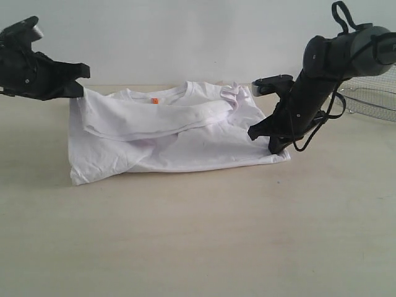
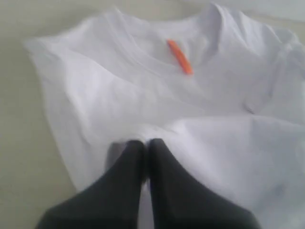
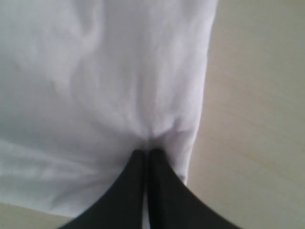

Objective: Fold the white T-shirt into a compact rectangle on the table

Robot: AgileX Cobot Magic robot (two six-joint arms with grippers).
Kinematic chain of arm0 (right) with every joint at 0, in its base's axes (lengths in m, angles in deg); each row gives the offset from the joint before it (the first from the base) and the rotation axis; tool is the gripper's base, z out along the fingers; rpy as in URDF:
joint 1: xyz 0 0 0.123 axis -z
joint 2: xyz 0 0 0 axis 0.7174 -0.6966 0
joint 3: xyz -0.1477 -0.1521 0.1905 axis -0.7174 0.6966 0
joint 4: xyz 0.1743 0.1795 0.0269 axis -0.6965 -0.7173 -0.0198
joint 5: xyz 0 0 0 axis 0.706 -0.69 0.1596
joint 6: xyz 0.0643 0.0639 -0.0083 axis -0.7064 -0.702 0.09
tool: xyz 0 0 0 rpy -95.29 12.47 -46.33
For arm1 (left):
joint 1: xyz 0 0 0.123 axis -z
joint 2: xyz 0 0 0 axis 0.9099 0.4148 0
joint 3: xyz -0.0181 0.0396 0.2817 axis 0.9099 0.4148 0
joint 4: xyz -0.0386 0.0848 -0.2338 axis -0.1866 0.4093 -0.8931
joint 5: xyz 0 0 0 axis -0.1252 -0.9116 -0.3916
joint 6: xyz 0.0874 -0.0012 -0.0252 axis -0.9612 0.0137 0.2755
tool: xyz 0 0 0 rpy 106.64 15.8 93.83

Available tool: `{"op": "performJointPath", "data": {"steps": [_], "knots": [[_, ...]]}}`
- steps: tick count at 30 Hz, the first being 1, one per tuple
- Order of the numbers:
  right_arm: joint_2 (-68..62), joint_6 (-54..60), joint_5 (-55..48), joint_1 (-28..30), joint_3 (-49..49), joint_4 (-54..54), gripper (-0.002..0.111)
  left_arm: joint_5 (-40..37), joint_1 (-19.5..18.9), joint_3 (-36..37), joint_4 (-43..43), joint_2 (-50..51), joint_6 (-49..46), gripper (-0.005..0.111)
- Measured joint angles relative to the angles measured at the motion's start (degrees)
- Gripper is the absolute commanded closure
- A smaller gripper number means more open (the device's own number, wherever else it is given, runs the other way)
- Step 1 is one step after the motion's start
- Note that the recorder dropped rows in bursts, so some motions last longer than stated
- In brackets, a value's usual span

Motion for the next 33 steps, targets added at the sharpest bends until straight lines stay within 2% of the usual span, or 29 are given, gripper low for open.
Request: {"op": "performJointPath", "data": {"steps": [5, 7, 9, 13, 16, 20, 22, 25, 26, 28, 33], "knots": [[0.0, 0.0, 0.0, 0.0, 0.0, 0.0, 0.109, 3.0, -0.5, -2.2, 0.7, 2.4, 0.1, 0.101], [0.0, 0.0, 0.0, 0.0, 0.0, 0.0, 0.109, 2.5, -0.5, -2.8, 0.2, 4.3, 0.1, 0.095], [0.0, 0.0, 0.0, 0.0, 0.0, 0.0, 0.109, 1.9, -0.5, -3.1, -0.9, 6.1, -0.2, 0.081], [0.0, 0.0, 0.0, 0.0, 0.0, 0.0, 0.109, 1.2, -0.5, -4.3, -2.7, 9.6, -0.9, 0.046], [0.0, 0.2, -0.1, 0.0, 0.0, 0.1, 0.109, 2.3, -0.5, -5.5, -2.8, 11.0, -1.0, 0.038], [0.0, 0.6, -0.1, 0.0, 0.0, 0.1, 0.109, 4.8, -1.5, -7.2, -2.9, 11.0, -1.0, 0.04], [0.0, 1.1, -0.2, 0.0, 0.0, 0.1, 0.109, 5.7, -2.6, -8.1, -2.9, 10.4, -1.0, 0.045], [0.0, 1.4, -0.4, 0.0, 0.0, 0.1, 0.109, 4.8, -4.5, -8.9, -2.9, 8.3, 0.9, 0.067], [0.0, 1.5, -0.4, 0.0, 0.0, 0.1, 0.109, 3.4, -5.1, -9.0, -2.9, 7.3, 1.7, 0.079], [0.0, 1.5, -0.4, 0.0, 0.0, 0.1, 0.109, -1.4, -5.8, -9.3, -2.8, 5.4, 1.9, 0.102], [0.0, 1.5, -0.4, 0.0, 0.0, 0.1, 0.109, -21.9, -5.4, -9.3, -1.8, 2.3, 0.1, 0.102]]}}
